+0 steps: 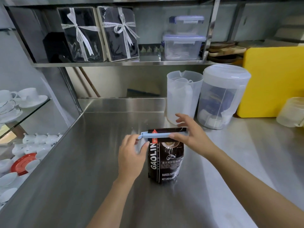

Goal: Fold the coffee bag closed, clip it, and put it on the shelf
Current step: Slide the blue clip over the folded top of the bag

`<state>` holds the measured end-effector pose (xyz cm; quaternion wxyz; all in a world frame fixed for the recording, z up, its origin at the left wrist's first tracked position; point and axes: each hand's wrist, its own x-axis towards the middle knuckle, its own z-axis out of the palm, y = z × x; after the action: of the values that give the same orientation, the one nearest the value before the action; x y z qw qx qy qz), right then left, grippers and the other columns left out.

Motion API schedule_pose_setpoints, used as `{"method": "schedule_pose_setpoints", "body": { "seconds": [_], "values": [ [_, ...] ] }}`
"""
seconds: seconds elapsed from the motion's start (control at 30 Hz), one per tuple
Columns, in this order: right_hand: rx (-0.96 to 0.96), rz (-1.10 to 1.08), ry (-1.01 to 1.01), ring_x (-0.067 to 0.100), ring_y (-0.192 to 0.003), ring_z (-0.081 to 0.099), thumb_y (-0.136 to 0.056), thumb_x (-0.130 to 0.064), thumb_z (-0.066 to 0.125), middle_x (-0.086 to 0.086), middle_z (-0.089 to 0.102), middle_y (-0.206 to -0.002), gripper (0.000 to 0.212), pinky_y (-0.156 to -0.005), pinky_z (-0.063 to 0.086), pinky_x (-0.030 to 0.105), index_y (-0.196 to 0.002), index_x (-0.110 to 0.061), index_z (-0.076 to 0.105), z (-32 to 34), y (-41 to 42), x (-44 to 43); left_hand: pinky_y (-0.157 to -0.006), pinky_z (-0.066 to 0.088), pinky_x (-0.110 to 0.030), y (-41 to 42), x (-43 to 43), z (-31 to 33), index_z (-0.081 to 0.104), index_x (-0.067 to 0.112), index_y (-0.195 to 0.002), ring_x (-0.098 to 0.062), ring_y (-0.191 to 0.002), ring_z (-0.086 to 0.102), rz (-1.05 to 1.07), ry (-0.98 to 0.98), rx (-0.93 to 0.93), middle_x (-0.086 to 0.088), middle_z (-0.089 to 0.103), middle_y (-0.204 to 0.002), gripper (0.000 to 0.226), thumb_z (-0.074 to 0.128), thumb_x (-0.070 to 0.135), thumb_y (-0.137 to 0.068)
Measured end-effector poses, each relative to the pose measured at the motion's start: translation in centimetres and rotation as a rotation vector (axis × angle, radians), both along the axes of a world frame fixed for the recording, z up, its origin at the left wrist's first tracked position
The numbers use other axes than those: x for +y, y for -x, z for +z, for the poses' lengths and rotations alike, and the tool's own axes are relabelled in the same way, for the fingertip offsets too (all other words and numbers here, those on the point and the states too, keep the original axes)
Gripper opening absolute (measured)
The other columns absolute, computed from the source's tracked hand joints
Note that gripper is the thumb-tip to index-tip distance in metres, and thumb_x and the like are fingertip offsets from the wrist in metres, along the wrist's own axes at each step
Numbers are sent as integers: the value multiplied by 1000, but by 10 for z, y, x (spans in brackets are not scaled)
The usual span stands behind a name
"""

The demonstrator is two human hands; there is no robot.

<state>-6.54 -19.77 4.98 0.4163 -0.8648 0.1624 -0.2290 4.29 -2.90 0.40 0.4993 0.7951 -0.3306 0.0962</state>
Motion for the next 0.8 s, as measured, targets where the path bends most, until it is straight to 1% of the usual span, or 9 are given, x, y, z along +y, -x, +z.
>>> {"method": "schedule_pose_setpoints", "body": {
  "seconds": [0.1, 0.17, 0.27, 0.33, 0.43, 0.53, 0.6, 0.7, 0.8],
  "values": [
    [-1, -31, -260, 19, -112, 50, -71, -31, 73, 1, 50, -121, 67, -99, 39, 32, -127, -29, 36, -21, 8, -1, -88, 38, -28, 7, -1, -8, 50, 16, -110, -14, -102, 50, -58, 45, 134, 0, 53, -110, 41, 71, 19, -75],
    [-39, -15, -399, 16, -107, 55, -72, -20, 74, 2, 55, -115, 57, -93, 46, 28, -118, -27, 41, -32, 9, 1, -90, 36, -24, 11, -2, -10, 44, 19, -119, -12, -106, 49, -91, 64, 233, 2, 51, -116, 52, 72, 17, -74],
    [-103, -13, -503, 3, -93, 60, -73, -4, 71, 0, 61, -101, 42, -81, 51, 19, -105, -21, 49, -44, 9, 5, -90, 37, -26, 15, -5, -13, 37, 25, -125, -9, -107, 52, -157, 102, 386, 8, 54, -113, 62, 72, 13, -75],
    [-122, -34, -511, -2, -89, 61, -73, -1, 70, -3, 63, -97, 38, -81, 50, 19, -100, -20, 53, -50, 9, 4, -92, 40, -30, 16, -7, -18, 33, 26, -127, -8, -107, 54, -201, 111, 457, 11, 57, -110, 66, 70, 9, -75],
    [-140, -72, -545, 18, -100, 61, -73, -4, 70, -2, 63, -100, 33, -87, 49, 32, -96, -25, 58, -58, 11, 3, -91, 43, -29, 18, -8, -24, 41, 30, -114, -12, -103, 58, -178, 126, 483, 8, 61, -102, 52, 68, 6, -77],
    [-155, -93, -636, 20, -90, 61, -76, -9, 68, 5, 61, -98, 32, -72, 51, 21, -104, -21, 55, -64, 13, 8, -79, 45, -11, 24, -9, -26, 50, 29, -91, -11, -94, 60, -144, 133, 452, 8, 64, -96, 27, 65, 9, -80],
    [-166, -155, -685, 21, -88, 60, -77, -12, 69, 8, 61, -99, 35, -69, 50, 25, -106, -16, 49, -71, 12, 12, -74, 45, -12, 28, -10, -33, 54, 22, -87, -11, -89, 60, -146, 106, 437, 5, 65, -91, 15, 64, 13, -82],
    [-184, -232, -657, 20, -84, 62, -76, -17, 70, 12, 63, -97, 25, -69, 49, 27, -87, -16, 48, -78, 13, 17, -80, 47, -32, 31, -9, -46, 51, 24, -90, -14, -93, 59, -152, 45, 460, -1, 64, -96, 25, 70, 17, -76],
    [-208, -223, -623, 18, -75, 63, -77, -14, 68, 20, 67, -88, 18, -60, 49, 14, -79, -4, 54, -83, 16, 24, -78, 47, -26, 36, -8, -50, 48, 24, -88, -3, -90, 60, -178, 72, 547, 1, 64, -98, 31, 72, 9, -74]
  ]
}}
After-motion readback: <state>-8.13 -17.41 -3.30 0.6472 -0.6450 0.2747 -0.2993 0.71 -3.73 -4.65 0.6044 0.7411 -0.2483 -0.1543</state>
